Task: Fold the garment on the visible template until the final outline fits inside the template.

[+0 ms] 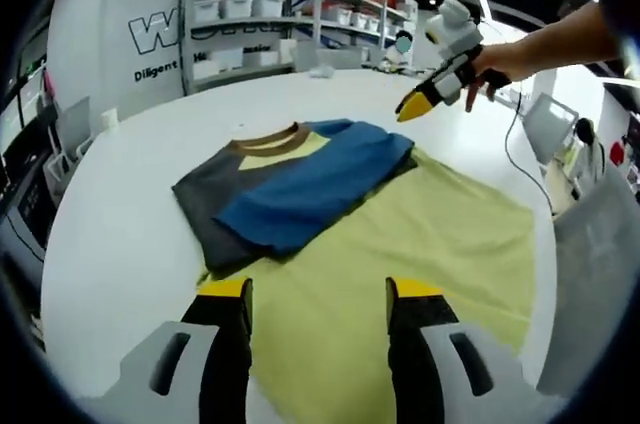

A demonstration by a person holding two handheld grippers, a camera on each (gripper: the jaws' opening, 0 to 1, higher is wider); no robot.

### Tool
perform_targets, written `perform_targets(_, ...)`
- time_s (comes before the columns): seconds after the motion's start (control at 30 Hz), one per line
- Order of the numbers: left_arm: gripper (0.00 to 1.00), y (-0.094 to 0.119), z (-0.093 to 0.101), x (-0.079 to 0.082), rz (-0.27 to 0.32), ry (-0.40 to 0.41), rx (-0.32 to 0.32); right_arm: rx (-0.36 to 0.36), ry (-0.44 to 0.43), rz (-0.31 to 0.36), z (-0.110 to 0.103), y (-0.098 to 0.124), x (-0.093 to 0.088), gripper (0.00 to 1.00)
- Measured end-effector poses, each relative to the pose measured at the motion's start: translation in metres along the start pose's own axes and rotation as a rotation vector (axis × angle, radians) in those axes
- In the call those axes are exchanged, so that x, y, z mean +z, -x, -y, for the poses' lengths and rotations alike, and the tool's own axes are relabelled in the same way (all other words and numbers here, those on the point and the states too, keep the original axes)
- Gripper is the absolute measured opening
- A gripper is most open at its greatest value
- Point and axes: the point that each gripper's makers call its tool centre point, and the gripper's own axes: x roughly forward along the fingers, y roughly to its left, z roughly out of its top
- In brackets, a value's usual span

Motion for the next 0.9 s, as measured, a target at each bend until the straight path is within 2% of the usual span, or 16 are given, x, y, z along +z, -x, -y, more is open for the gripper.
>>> perform_targets(0.17,0.40,-0.012,-0.006,0.006,-0.009,-0.016,0.015,-0.007,0.004,-0.018,0.005,0.001,-0.016,0.39)
perform_targets(0.37,0.33,-0.029,-0.015,0.008,-0.035,-0.001,0.045,-0.021,0.068,-0.068,0.010,-0.003,-0.042,0.29)
perform_targets(0.53,0.24,-0.036,-0.024,0.005,-0.067,-0.010,0.081,-0.040,0.114,-0.075,0.018,-0.008,-0.045,0.19)
perform_targets(0.7,0.13,-0.041,-0.027,0.004,-0.079,0.001,0.089,-0.072,0.121,-0.086,0.024,-0.015,-0.045,0.08)
perform_targets(0.8,0.11,-0.044,-0.027,0.004,-0.085,0.037,0.083,-0.078,0.147,-0.099,0.023,-0.017,-0.046,0.01)
perform_targets(0.9,0.07,-0.045,-0.027,0.005,-0.081,0.032,0.083,-0.080,0.167,-0.099,0.022,-0.016,-0.045,0.00)
